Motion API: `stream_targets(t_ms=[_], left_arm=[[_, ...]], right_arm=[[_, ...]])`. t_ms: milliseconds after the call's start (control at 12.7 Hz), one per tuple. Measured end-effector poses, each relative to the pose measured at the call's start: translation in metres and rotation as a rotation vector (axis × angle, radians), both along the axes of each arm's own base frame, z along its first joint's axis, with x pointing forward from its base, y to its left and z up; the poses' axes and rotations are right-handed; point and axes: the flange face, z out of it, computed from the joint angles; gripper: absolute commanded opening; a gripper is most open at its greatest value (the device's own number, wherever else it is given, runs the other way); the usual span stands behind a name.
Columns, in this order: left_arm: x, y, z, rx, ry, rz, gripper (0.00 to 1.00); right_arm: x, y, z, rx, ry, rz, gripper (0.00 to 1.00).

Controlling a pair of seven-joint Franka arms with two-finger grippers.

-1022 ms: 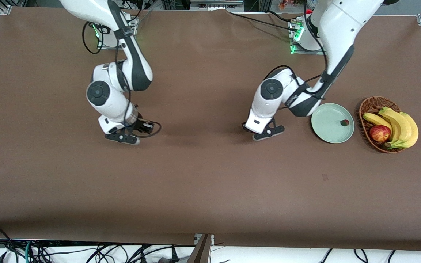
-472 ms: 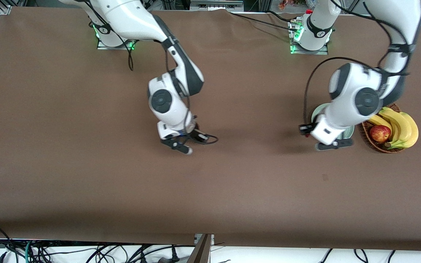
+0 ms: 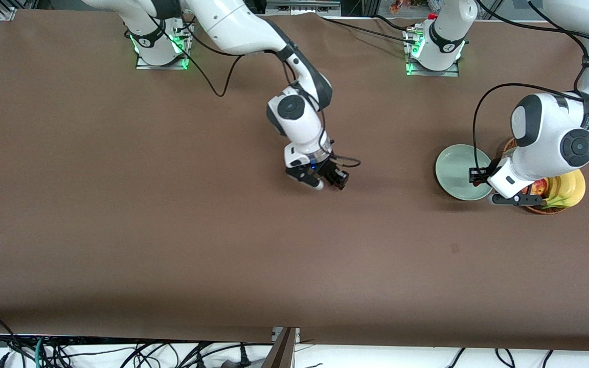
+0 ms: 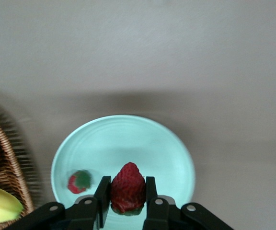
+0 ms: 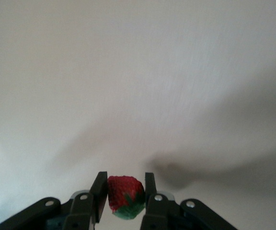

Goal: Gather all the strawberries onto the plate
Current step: 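Drop the strawberry on the plate while the right gripper sets the third mid-table, then grasp the third strawberry with the left gripper while the right gripper withdraws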

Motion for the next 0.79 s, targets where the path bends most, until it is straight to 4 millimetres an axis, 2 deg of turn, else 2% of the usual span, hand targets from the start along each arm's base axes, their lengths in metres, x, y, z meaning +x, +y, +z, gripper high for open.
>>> stream_targets(t_ms=[79,236,315,393,472,629,787], left_arm=[[-0.010,0.004,-0.015,0.002,-0.008,-0.003,0.10],[-0.029,0.003,-0.040,0.004,-0.019,-0.014,0.12],[-0.037,0.002,-0.049,0.003,-0.016,-0.018,0.19],[-0.042,0.002,-0.054,0.003,-0.009,-0.020,0.54],[-0.045,0.002,-0.057,0.002,-0.004,-0.024,1.00],[-0.045,0.002,-0.057,-0.004,-0.003,-0.057,1.00],[-0.041,0.000,-0.051,-0.007,-0.001,-0.075,1.00]], right_arm=[[-0.006,0.006,-0.001,0.011,-0.003,-0.012,1.00],[-0.001,0.008,0.010,0.019,-0.025,-0.017,1.00],[0.007,0.004,0.017,0.017,-0.039,-0.025,1.00],[0.017,-0.002,0.022,-0.001,-0.039,-0.033,1.00],[0.028,-0.011,0.028,-0.034,-0.026,-0.042,1.00],[0.055,-0.038,0.050,-0.116,0.009,-0.043,1.00],[0.082,-0.071,0.084,-0.173,0.058,0.004,1.00]])
